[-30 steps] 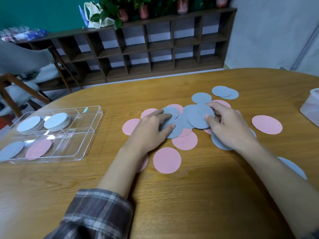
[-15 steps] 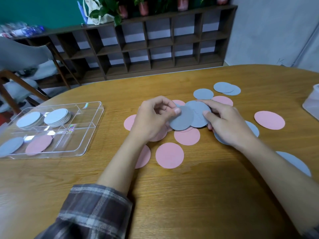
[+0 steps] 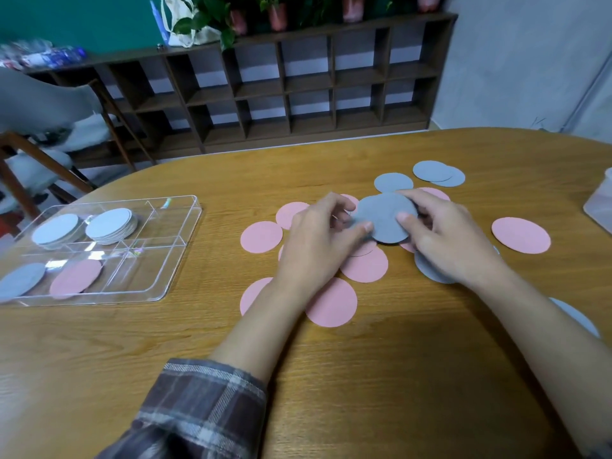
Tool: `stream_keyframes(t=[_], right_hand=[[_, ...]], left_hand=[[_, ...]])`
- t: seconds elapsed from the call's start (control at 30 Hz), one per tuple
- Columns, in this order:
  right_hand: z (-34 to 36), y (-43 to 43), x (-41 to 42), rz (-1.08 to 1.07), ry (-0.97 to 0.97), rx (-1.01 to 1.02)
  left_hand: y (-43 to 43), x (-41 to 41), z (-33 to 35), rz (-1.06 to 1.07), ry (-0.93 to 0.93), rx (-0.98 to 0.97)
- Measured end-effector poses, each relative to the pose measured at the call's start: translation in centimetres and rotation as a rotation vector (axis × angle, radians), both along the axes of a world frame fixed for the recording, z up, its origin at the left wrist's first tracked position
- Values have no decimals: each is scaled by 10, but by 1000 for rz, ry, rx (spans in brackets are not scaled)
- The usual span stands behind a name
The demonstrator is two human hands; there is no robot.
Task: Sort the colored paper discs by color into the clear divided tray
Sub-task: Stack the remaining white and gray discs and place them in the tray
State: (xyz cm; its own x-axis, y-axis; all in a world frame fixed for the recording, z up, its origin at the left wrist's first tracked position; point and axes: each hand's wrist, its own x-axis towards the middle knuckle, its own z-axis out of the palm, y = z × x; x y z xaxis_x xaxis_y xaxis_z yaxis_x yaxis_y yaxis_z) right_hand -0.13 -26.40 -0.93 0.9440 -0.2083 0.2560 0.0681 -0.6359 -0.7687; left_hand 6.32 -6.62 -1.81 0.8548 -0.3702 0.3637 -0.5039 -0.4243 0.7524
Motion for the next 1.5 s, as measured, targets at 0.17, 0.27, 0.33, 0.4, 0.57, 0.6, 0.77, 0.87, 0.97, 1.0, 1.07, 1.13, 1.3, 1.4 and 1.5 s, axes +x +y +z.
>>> stream_keyframes(t=[0.17, 0.27, 0.33, 0.4, 0.57, 0.6, 0.77, 0.87, 0.97, 1.0, 1.07, 1.13, 1.3, 1.4, 1.5], right_hand=[[-1, -11, 3, -164, -24, -32], [-3, -12, 4, -180, -16, -27], [-4, -12, 5, -178, -16, -18], [-4, -11, 5, -167, -20, -15], [-4, -7, 4, -128, -30, -25], [-4, -6, 3, -123, -40, -22], [-2, -1, 2, -117, -51, -36], [1, -1, 1, -106, -49, -23], [1, 3, 1, -21, -34, 96], [0, 4, 1, -1, -22, 111], [-1, 5, 2, 32, 1, 110], [-1, 7, 1, 71, 7, 104], [-5, 8, 0, 96, 9, -103], [-6, 6, 2, 18, -14, -115], [-7, 3, 3, -43, -13, -50]], left_hand=[[-2, -3, -4, -148, -135, 413], [0, -3, -1, -109, -168, 444], [3, -1, 1, -76, -181, 449], [5, -1, 1, -57, -193, 449], [6, -1, 4, -74, -232, 379], [7, 0, 5, -88, -263, 354], [9, 5, 6, -74, -404, 219], [7, 4, 8, -64, -336, 82], [4, 3, 6, -20, -285, 10], [3, 2, 5, -3, -267, -2], [0, 1, 4, 32, -205, -34], [-1, -1, 4, 57, -130, -81], [-2, -2, 4, 62, -121, -67], [5, 10, -5, 91, -163, 160], [10, 17, -10, 51, -64, 370]])
